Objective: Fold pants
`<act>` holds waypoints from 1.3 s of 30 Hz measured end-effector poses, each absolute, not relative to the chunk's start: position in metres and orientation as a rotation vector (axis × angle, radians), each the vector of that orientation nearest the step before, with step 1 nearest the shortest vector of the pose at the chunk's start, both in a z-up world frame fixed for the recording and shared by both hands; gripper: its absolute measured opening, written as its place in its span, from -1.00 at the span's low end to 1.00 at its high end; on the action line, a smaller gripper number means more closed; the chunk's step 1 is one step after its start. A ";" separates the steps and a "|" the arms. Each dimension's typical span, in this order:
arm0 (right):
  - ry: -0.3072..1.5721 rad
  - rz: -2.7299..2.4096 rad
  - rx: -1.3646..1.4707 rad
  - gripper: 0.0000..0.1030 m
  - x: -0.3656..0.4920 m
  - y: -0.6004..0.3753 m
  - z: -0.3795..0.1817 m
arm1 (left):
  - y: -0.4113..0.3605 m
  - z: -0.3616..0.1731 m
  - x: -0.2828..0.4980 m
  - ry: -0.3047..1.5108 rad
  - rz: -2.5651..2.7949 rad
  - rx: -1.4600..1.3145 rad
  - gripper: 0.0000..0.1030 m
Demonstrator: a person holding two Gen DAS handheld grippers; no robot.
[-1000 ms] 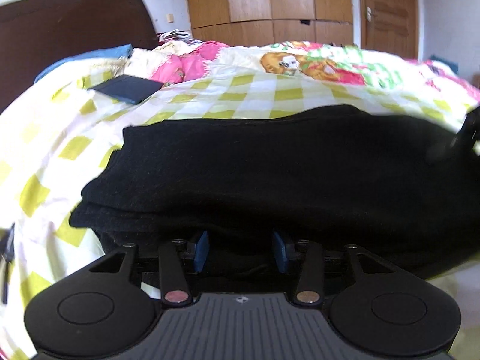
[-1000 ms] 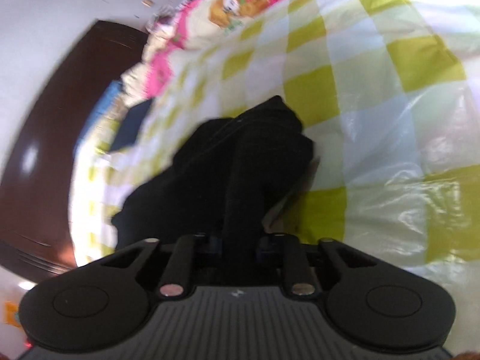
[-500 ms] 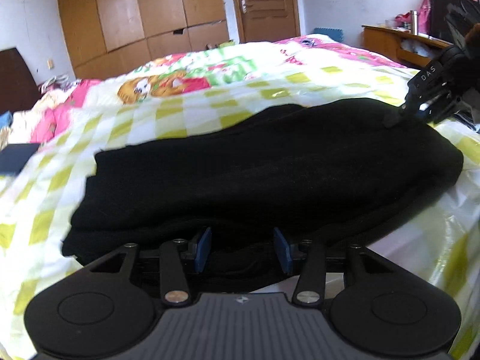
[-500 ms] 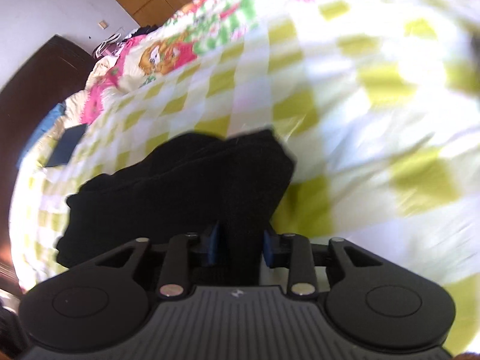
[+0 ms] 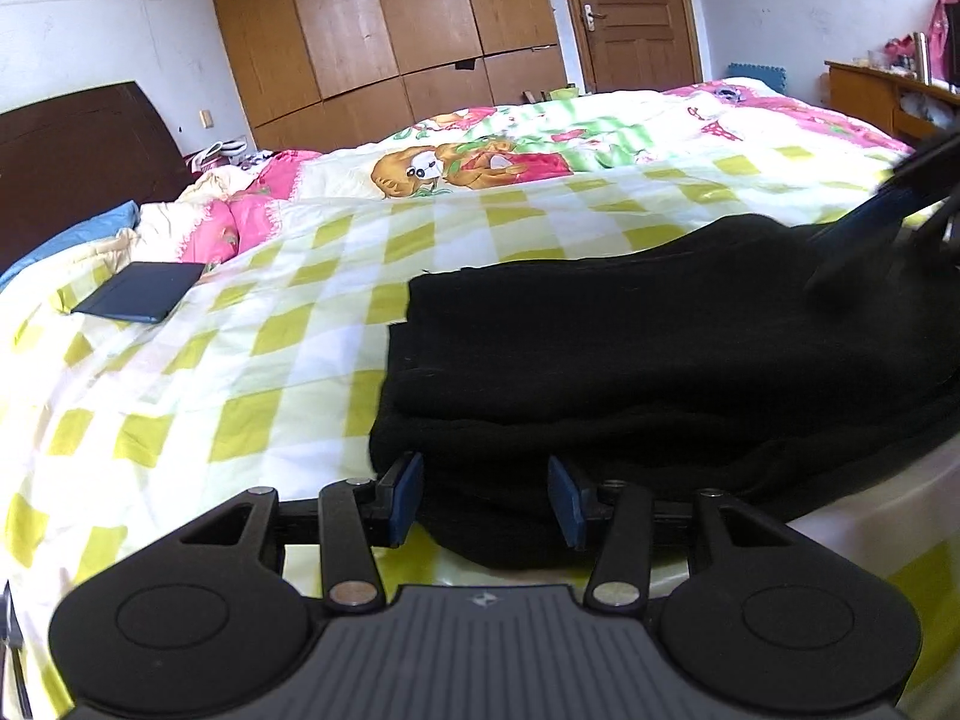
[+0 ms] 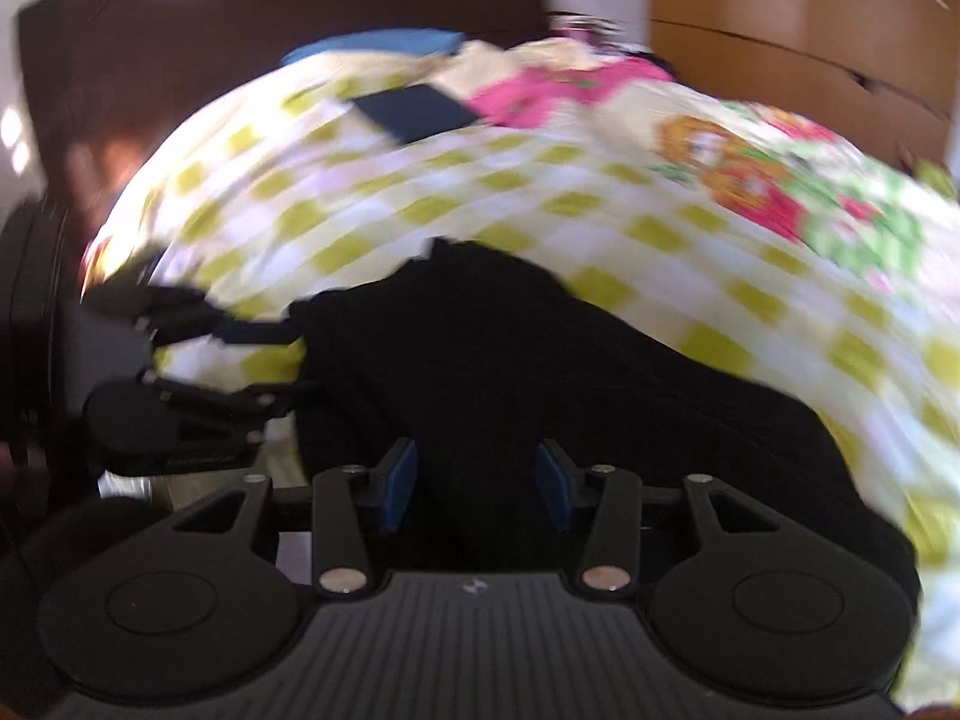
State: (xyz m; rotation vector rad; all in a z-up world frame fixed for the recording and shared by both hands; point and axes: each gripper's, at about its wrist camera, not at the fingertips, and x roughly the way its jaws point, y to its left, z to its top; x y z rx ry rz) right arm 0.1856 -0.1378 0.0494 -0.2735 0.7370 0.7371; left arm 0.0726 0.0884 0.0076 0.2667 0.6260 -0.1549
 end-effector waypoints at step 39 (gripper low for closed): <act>0.690 0.903 -0.288 -0.73 0.199 -0.039 0.038 | 0.135 -0.010 0.060 0.654 -0.169 0.263 0.29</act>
